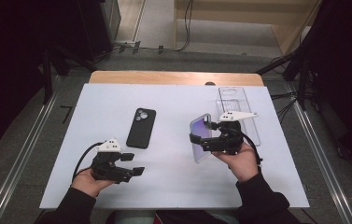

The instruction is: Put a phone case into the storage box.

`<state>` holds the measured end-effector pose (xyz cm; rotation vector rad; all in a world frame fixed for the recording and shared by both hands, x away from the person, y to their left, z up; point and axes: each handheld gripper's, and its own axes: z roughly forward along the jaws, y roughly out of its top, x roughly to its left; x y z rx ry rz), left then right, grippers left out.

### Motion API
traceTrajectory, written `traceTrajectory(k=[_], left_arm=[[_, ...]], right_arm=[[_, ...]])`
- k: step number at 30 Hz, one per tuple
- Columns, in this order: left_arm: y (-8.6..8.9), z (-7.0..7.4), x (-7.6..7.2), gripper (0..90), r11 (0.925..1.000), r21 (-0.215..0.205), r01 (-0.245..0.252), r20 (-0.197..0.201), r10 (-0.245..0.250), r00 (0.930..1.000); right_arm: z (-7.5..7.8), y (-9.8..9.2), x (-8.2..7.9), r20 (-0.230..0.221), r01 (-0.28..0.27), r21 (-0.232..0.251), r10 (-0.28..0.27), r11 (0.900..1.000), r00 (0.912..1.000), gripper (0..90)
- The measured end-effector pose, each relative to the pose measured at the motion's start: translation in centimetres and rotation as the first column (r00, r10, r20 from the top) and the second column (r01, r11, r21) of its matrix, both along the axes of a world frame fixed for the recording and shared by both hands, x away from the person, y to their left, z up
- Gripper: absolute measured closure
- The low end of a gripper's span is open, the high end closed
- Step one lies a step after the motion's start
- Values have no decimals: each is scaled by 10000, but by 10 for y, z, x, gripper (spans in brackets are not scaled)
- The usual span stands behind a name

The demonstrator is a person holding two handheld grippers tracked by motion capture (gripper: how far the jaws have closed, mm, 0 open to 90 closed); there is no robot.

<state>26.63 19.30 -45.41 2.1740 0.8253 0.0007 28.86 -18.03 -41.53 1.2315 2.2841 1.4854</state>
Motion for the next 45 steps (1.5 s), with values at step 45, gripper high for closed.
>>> traceTrajectory(k=[45], left_arm=[[24, 0, -13, 225, 9910, -440, -1261, -203, 1253, 9919]], right_arm=[[36, -99, 42, 946, 3535, 596, -3579, 9335, 9290, 158]])
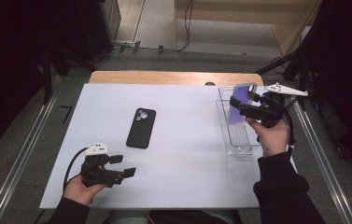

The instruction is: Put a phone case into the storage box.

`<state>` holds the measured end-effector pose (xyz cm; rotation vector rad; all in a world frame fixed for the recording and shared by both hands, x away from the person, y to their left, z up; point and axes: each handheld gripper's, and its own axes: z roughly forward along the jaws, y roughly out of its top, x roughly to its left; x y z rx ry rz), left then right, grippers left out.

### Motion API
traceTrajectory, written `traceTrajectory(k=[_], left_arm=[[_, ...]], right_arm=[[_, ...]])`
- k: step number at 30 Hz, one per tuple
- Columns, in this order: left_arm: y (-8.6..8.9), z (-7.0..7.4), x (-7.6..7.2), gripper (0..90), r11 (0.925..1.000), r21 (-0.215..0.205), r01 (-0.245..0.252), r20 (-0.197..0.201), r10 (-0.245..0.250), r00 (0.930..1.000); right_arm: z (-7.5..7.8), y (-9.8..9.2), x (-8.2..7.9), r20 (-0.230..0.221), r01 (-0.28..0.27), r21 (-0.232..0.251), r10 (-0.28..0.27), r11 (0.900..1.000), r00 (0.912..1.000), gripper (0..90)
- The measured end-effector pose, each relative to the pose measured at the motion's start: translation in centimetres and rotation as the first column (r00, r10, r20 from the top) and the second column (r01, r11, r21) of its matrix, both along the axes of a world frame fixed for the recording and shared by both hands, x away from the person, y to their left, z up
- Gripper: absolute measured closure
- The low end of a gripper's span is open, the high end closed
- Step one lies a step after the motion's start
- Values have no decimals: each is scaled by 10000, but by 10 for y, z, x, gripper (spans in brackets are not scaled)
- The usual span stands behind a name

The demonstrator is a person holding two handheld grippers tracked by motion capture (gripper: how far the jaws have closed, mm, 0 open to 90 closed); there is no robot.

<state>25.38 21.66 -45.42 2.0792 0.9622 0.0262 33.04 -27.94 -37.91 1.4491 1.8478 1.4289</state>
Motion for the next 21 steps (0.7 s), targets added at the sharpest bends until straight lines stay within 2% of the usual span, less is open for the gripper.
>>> traceTrajectory(k=[5, 10, 14, 18, 21], left_arm=[[0, 0, 0, 225, 10000, -68, 3, 23, -3, 10000], [0, -1, 1, 225, 9998, -189, 43, -101, -45, 9999], [-1, -1, 1, 225, 9999, -127, 45, -76, -46, 10000], [-1, -1, 1, 225, 10000, -55, 52, -74, -52, 10000], [-1, -1, 1, 225, 10000, -29, 24, -68, -24, 10000]], right_arm=[[-7, 1, 18, -292, 308, -335, -317, 9990, 9991, 158], [-10, -2, 37, -261, 606, -383, -616, 9974, 9978, 158], [-11, -1, 49, -338, 742, -488, -758, 9961, 9965, 158], [-10, -3, 58, -359, 835, -253, -844, 9962, 9958, 158], [-13, -4, 66, -460, 952, -449, -973, 9944, 9942, 158]])
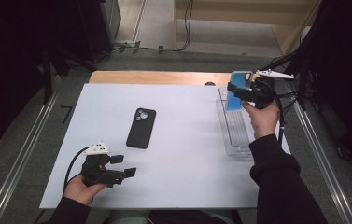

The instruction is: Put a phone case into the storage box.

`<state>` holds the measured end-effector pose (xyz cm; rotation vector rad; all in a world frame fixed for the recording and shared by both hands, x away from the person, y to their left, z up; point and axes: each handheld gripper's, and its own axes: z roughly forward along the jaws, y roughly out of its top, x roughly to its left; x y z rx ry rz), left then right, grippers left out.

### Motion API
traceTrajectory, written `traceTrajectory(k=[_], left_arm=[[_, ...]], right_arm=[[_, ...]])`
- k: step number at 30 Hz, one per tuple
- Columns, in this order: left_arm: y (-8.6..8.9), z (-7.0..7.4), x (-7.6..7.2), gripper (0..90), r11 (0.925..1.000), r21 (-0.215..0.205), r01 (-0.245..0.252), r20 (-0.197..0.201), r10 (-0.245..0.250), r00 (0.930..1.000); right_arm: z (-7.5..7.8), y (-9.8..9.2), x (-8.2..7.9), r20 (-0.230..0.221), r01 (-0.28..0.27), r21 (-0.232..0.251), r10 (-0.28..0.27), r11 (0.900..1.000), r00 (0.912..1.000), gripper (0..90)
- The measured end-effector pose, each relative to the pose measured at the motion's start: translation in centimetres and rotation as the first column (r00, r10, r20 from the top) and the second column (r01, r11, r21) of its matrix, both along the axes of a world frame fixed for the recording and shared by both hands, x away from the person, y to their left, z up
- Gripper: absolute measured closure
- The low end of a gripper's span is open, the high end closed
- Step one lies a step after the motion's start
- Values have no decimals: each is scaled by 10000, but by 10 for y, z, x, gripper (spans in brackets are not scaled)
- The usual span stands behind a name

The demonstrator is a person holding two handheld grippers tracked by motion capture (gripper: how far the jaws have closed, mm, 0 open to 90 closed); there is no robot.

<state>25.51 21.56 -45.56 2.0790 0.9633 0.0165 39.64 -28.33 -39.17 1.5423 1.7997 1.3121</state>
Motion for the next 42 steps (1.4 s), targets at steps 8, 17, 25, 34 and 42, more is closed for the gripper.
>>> traceTrajectory(k=[8, 17, 25, 34, 42], left_arm=[[0, 0, 1, 226, 10000, -87, 12, -90, -13, 10000], [1, 1, 1, 226, 9999, -103, -24, -96, 23, 10000], [0, -1, 2, 226, 9999, -124, 35, -169, -37, 9998], [0, -1, 3, 227, 10000, -92, 38, -174, -39, 9998], [-1, -3, 3, 228, 9999, -95, 36, -191, -38, 9998]], right_arm=[[-11, -5, 20, -139, 374, -149, -377, 9992, 9992, 157], [-27, -3, 45, -420, 799, -517, -821, 9955, 9957, 156], [-41, -2, 62, -455, 1197, -466, -1219, 9917, 9915, 155], [-55, 3, 77, -751, 1450, -833, -1513, 9859, 9856, 154], [-63, 4, 84, -999, 1550, -844, -1632, 9843, 9815, 154]])
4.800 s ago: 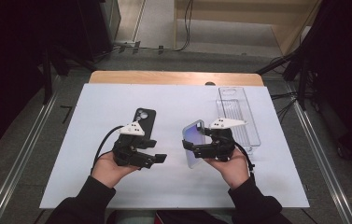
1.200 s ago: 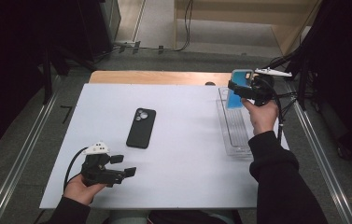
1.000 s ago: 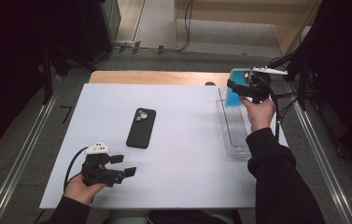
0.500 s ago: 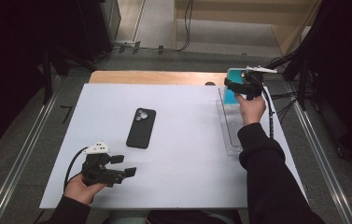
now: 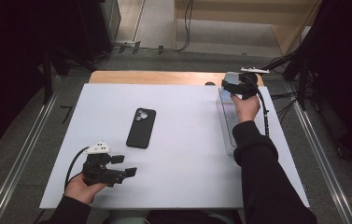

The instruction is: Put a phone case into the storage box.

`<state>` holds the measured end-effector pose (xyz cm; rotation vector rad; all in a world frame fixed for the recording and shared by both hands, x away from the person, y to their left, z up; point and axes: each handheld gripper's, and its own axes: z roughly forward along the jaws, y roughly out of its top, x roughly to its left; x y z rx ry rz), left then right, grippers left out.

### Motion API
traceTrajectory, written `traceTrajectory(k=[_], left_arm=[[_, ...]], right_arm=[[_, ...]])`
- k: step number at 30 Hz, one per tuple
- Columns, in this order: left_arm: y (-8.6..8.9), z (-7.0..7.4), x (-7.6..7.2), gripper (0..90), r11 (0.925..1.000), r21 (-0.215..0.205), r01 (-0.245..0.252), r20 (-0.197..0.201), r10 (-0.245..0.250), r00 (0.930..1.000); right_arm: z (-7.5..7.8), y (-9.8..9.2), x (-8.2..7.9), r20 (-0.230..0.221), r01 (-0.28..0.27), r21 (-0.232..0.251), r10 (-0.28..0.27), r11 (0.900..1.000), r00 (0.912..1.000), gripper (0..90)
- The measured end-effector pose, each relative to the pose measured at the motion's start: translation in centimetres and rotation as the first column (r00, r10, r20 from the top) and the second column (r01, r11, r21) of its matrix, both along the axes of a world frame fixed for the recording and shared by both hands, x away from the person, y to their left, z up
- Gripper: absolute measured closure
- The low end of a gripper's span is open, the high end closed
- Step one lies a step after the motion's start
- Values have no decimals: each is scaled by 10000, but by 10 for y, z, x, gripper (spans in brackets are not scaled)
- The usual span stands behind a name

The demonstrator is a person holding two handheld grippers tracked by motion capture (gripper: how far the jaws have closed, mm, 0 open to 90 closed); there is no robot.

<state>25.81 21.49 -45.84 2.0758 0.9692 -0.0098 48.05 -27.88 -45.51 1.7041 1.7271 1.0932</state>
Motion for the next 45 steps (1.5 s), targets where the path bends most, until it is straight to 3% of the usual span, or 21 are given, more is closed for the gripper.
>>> traceTrajectory(k=[6, 11, 16, 27, 33, 40, 45], left_arm=[[1, 0, 0, 228, 10000, 4, -14, 7, 14, 10000], [1, 1, 0, 228, 10000, 26, -30, 15, 30, 10000], [1, 0, 0, 228, 10000, 21, -35, 27, 35, 10000], [1, 0, 0, 228, 10000, 8, -19, 11, 19, 10000], [1, 0, 0, 228, 10000, 25, -37, 13, 37, 10000], [1, 0, 1, 228, 10000, 10, -33, -24, 33, 10000], [1, 0, 2, 227, 9999, -16, -117, -68, 117, 9999]], right_arm=[[1, 0, 0, 231, -50, 115, 47, 9999, 9997, 153], [3, 4, 1, 447, -143, -174, 151, 9997, 9989, 154], [1, 7, 3, 202, -254, -503, 264, 9984, 9994, 153], [-3, 5, 4, 14, -329, -233, 329, 9992, 9995, 99], [-4, 3, 3, -142, -444, -311, 440, 9985, 9989, 84], [4, -3, -4, -285, -524, -26, 523, 9986, 9982, 83], [11, -6, -15, -274, -895, -29, 894, 9960, 9956, 83]])
